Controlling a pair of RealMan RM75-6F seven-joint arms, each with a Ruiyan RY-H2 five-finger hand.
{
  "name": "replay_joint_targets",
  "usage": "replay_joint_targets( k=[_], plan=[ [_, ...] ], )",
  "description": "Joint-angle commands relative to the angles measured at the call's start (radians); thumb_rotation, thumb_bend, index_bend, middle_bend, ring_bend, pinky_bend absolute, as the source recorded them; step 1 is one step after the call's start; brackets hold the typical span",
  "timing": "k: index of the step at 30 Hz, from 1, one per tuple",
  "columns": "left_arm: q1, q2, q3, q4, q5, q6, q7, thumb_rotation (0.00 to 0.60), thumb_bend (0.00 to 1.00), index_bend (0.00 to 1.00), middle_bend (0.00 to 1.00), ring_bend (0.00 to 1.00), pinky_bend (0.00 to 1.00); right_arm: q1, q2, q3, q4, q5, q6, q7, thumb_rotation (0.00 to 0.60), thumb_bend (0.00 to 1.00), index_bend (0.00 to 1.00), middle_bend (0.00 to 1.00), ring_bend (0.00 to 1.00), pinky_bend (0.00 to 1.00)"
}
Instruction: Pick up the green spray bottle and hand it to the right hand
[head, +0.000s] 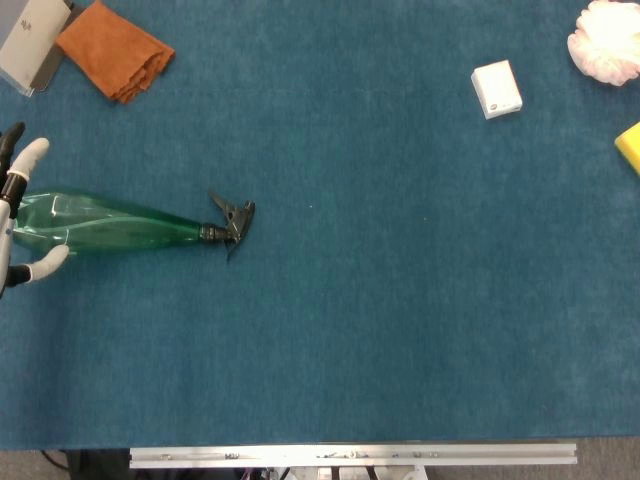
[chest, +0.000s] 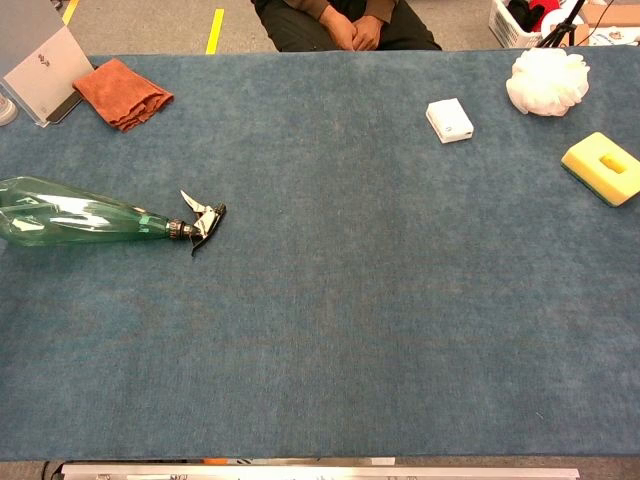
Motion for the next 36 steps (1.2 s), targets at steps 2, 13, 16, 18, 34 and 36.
replay_joint_targets(
  k=[2, 13, 16, 18, 34, 36],
  plan=[
    [-0.004, 0.003, 0.0, 0.002, 0.0, -0.009, -0.001, 0.6, 0.14, 0.09, 0.0, 0.0, 0.15, 0.0, -0.002, 0.002, 0.0, 0.002, 0.0, 0.004, 0.6, 0.2, 0.0, 0.12, 0.05, 0.0],
    [-0.078, 0.066, 0.02, -0.033, -0.074, -0.204, 0.023, 0.6, 0.14, 0.08, 0.0, 0.0, 0.15, 0.0, 0.009, 0.022, -0.008, 0.02, 0.01, 0.024, 0.6, 0.2, 0.0, 0.12, 0.05, 0.0],
    [-0.11, 0.07, 0.021, -0.033, -0.132, -0.275, 0.065, 0.6, 0.13, 0.04, 0.0, 0.0, 0.15, -0.001, 0.014, 0.022, -0.01, 0.02, 0.01, 0.033, 0.6, 0.2, 0.0, 0.12, 0.05, 0.0],
    [-0.133, 0.069, 0.021, -0.033, -0.179, -0.322, 0.097, 0.6, 0.13, 0.02, 0.0, 0.0, 0.14, -0.004, 0.015, 0.024, -0.009, 0.019, 0.017, 0.036, 0.6, 0.2, 0.0, 0.12, 0.05, 0.0],
    [-0.237, -0.028, 0.022, 0.074, -0.401, -0.414, 0.309, 0.6, 0.13, 0.0, 0.0, 0.0, 0.13, -0.015, 0.019, 0.022, 0.005, 0.022, 0.019, 0.063, 0.6, 0.2, 0.0, 0.12, 0.05, 0.0],
    [-0.244, -0.038, 0.028, 0.087, -0.422, -0.421, 0.323, 0.6, 0.13, 0.0, 0.0, 0.0, 0.13, -0.016, 0.02, 0.022, 0.007, 0.023, 0.019, 0.066, 0.6, 0.2, 0.0, 0.12, 0.05, 0.0]
  ],
)
